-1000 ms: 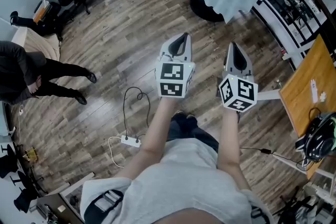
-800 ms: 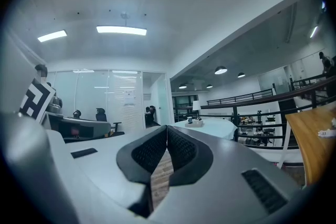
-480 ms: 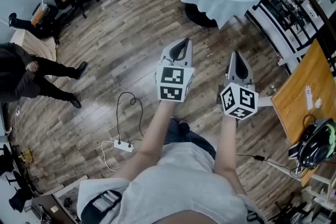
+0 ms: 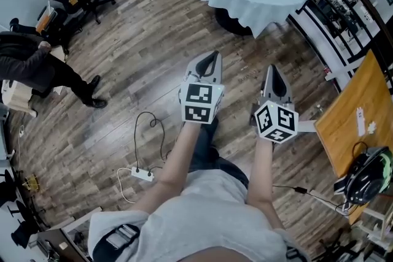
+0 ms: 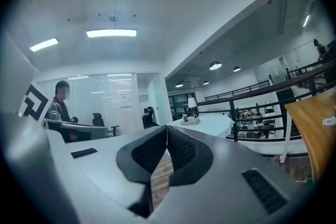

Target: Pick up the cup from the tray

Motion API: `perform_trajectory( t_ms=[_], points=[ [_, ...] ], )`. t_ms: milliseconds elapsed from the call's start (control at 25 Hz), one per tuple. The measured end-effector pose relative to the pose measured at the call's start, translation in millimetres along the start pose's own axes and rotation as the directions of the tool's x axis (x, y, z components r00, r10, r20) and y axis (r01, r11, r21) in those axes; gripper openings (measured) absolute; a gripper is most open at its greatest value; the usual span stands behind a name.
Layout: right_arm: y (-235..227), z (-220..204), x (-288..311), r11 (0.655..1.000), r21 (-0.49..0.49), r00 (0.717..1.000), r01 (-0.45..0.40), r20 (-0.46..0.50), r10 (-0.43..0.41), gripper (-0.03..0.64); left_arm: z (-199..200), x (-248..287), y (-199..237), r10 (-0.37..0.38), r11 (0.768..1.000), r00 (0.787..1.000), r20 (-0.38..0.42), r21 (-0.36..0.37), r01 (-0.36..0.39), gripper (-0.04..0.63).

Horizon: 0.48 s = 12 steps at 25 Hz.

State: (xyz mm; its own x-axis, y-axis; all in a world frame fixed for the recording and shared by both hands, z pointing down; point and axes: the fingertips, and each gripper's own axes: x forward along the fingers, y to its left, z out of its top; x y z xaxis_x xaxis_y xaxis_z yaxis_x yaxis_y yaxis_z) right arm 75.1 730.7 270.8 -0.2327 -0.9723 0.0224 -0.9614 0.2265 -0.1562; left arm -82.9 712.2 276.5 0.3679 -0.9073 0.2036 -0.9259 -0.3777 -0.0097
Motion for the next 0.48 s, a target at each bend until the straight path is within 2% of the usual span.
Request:
perform_trajectory(
  t_ms=[280,480],
  points=[
    [-19.9,-5.0,57.6,1.0,-0.001,1.0,0.03,-0.008,-0.03,0.008,-0.8,66.0,21.0,-0.031,0.999,0.999,-0.012,-0.024,0.031,0.005],
    [-26.6,3.8,127.3,0.999,-0.003,0.999,0.047,0.001,-0.047,0.008,18.3,126.2,57.0,-0.046,0.999,0.999,0.005,-0.024,0.046,0.005]
  ],
)
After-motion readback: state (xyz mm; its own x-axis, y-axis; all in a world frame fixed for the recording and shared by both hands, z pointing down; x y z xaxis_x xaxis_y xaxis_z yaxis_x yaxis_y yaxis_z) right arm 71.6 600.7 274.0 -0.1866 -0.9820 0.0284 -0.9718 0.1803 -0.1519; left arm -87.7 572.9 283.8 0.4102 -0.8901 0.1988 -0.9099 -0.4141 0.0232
